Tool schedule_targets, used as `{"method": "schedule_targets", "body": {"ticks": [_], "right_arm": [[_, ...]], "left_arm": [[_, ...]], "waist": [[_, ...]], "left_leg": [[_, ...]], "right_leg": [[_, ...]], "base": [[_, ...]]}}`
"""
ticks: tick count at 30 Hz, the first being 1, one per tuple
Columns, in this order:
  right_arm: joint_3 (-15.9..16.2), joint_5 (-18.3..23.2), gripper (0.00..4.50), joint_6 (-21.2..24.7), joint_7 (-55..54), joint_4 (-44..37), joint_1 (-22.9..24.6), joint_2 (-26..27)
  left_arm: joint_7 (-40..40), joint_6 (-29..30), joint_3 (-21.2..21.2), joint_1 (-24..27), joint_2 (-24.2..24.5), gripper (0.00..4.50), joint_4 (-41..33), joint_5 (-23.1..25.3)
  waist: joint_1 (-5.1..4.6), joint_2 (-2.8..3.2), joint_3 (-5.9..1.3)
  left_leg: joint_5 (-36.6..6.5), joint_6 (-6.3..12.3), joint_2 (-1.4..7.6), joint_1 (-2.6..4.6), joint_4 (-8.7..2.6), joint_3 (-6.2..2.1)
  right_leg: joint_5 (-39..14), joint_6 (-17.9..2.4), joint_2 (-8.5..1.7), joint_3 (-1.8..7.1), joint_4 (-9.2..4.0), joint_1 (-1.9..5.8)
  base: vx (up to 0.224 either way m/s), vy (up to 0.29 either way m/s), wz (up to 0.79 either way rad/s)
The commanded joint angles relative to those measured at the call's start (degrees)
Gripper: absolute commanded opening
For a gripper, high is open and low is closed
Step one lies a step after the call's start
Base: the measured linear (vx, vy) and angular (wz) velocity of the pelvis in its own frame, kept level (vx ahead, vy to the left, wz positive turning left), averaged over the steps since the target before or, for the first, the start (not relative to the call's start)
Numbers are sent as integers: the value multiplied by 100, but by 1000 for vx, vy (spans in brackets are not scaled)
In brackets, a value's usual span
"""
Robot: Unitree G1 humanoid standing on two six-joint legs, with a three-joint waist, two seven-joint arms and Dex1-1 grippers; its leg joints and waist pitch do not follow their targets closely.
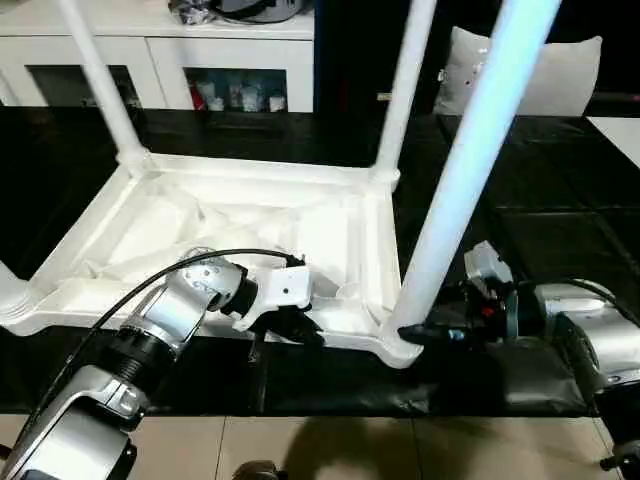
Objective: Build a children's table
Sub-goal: Rotate leg to tighten
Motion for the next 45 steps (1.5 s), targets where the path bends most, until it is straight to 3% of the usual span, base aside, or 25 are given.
{"method": "schedule_targets", "body": {"ticks": [1,8,14,16,18,19,21,25,27,28,29,32,33,36,38,41,44,45], "right_arm": [[9,68,274,-20,80,-110,-23,-33],[30,229,215,300,235,-195,7,-37],[-115,513,198,877,-237,-452,34,183],[-215,216,198,1140,-1331,-365,-111,580],[-241,84,198,1187,-1721,-321,-178,731],[-313,19,198,1343,-2135,-250,-268,907],[-416,-102,197,1558,-2758,-161,-395,1171],[-763,-418,196,2159,-4525,67,-686,1813],[-826,-449,196,2094,-4798,66,-710,1959],[-825,-488,196,1974,-4873,65,-700,2001],[-867,-546,252,1700,-4992,131,-686,2063],[-985,-507,271,1592,-5032,71,-625,2106],[-957,-533,295,1565,-4989,8,-582,2071],[-778,-787,309,1409,-4984,-187,-413,1885],[-916,-554,329,1576,-4897,-330,-336,1918],[-814,-712,355,1280,-4754,-566,-17,1613],[-939,-663,385,1076,-4610,-694,194,1465],[-964,-650,400,1022,-4563,-746,253,1414]], "left_arm": [[-268,-171,-141,-27,-2,0,-253,-51],[-214,-52,-112,-14,-7,0,-261,-82],[202,528,44,-126,-227,0,-144,-86],[739,936,184,-266,-517,0,27,-55],[970,1067,241,-330,-655,0,119,-53],[1188,1167,283,-395,-788,0,224,-36],[1521,1312,350,-492,-992,0,381,-19],[2677,1585,673,-805,-1635,0,887,5],[2909,1614,738,-867,-1845,0,990,11],[3008,1599,762,-881,-1930,0,1025,16],[3143,1508,776,-905,-2051,0,1101,40],[3226,1351,714,-907,-2078,0,1153,123],[3216,1271,685,-901,-2058,0,1162,147],[3179,1126,675,-889,-1967,0,1218,188],[3110,998,664,-849,-1899,0,1188,203],[3041,765,750,-697,-1748,0,1037,169],[3089,729,902,-599,-1744,0,909,44],[3083,714,917,-573,-1737,27,869,31]], "waist": [[-38,-97,-392],[-36,-101,-398],[-39,-106,-385],[-74,-65,-360],[-133,-99,-348],[-146,-96,-353],[-275,-93,-373],[-381,-96,-380],[-368,-98,-400],[-354,-71,-405],[-359,-88,-413],[-352,-87,-407],[-339,-72,-399],[-322,-71,-392],[-318,-71,-387],[-303,-88,-385],[-291,-102,-375],[-289,-88,-376]], "left_leg": [[-417,496,559,66,-356,-256],[-368,497,563,61,-354,-261],[-364,466,558,59,-363,-261],[-545,330,541,101,-374,-256],[-659,180,484,124,-386,-262],[-652,172,476,109,-383,-263],[-574,132,509,78,-394,-310],[-392,191,455,58,-374,-276],[-200,295,465,45,-370,-270],[-184,305,482,51,-369,-280],[-153,349,488,45,-365,-276],[-129,439,493,38,-367,-275],[-183,462,500,44,-372,-277],[-247,427,516,67,-382,-277],[-292,412,517,68,-388,-280],[-322,404,510,62,-390,-272],[-395,415,497,50,-388,-264],[-416,419,485,59,-389,-265]], "right_leg": [[-1755,-93,-759,511,-442,298],[-1675,-91,-759,512,-429,303],[-1764,-82,-758,508,-450,306],[-2128,-9,-752,491,-527,275],[-2557,161,-761,454,-603,295],[-2566,179,-764,453,-606,307],[-2311,125,-755,443,-565,320],[-2031,-13,-759,482,-540,320],[-1704,-63,-757,504,-496,331],[-1608,-98,-766,506,-476,326],[-1424,-121,-762,510,-450,333],[-1236,-180,-766,522,-431,340],[-1276,-168,-771,521,-444,343],[-1379,-131,-771,520,-454,334],[-1420,-115,-778,530,-465,342],[-1483,-25,-775,527,-470,341],[-1628,30,-785,520,-491,348],[-1726,44,-773,507,-508,340]], "base": [[0,0,0],[0,0,0],[0,0,0],[0,0,0],[0,0,0],[0,0,0],[0,0,0],[0,0,0],[0,0,0],[0,0,0],[0,0,0],[0,0,0],[0,0,0],[0,0,0],[0,0,0],[0,0,0],[0,0,0],[0,0,0]]}}
